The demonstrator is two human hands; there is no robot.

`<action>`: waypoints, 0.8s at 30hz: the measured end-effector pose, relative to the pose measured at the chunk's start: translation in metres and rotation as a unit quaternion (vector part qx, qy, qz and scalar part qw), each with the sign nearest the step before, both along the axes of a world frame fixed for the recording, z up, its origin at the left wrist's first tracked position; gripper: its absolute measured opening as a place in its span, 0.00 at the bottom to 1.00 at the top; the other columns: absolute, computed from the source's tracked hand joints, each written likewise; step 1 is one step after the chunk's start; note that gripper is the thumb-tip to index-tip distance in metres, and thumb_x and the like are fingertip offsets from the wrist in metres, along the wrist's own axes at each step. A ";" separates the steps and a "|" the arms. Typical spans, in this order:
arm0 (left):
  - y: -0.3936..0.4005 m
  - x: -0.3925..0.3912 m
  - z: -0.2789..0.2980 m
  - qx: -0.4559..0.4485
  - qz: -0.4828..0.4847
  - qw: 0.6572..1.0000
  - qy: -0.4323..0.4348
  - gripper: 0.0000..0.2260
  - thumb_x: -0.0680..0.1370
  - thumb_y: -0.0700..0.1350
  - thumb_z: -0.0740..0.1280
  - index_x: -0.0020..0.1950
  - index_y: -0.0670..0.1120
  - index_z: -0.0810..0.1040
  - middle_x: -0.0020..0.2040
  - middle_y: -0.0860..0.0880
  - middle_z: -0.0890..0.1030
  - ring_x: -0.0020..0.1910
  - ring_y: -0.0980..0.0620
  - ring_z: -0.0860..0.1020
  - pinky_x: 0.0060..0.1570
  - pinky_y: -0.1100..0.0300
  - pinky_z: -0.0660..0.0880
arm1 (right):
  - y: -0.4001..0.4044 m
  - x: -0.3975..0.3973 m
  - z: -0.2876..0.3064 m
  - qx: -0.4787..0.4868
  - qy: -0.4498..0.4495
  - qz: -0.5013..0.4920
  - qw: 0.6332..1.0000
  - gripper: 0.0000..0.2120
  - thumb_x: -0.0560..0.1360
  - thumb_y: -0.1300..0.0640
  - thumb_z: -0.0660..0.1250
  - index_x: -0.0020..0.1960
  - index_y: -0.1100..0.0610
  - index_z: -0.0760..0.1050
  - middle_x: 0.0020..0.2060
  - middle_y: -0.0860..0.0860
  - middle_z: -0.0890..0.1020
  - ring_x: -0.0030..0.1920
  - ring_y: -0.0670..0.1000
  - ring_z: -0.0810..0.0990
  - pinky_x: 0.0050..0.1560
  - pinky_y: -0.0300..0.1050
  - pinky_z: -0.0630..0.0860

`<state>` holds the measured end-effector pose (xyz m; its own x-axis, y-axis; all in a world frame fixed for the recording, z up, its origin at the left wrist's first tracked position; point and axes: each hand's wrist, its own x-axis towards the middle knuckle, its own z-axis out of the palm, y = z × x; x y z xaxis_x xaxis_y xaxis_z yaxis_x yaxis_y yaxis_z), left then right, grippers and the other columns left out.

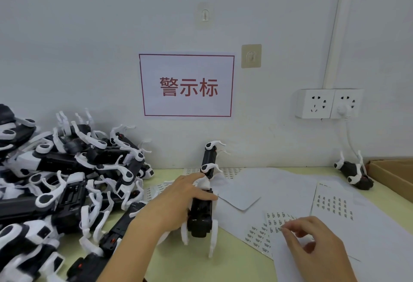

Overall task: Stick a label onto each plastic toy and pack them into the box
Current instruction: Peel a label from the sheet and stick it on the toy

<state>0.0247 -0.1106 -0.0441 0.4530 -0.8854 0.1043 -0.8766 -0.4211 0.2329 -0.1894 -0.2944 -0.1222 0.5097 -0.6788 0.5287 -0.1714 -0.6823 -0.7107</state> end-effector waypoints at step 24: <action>-0.037 -0.042 -0.002 -0.341 0.057 0.700 0.625 0.19 0.66 0.51 0.80 0.48 0.45 0.76 0.38 0.45 0.78 0.32 0.49 0.78 0.31 0.60 0.75 | -0.004 0.000 -0.002 0.003 -0.010 0.006 1.000 0.19 0.66 0.69 0.77 0.32 0.46 0.80 0.35 0.47 0.80 0.44 0.42 0.77 0.32 0.30 0.71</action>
<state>-0.0171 -0.1473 -0.0460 0.6305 -0.7742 -0.0558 0.2224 0.1114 0.9686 -0.1894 -0.2981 -0.1239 0.5077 -0.6758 0.5343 -0.1490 -0.6798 -0.7181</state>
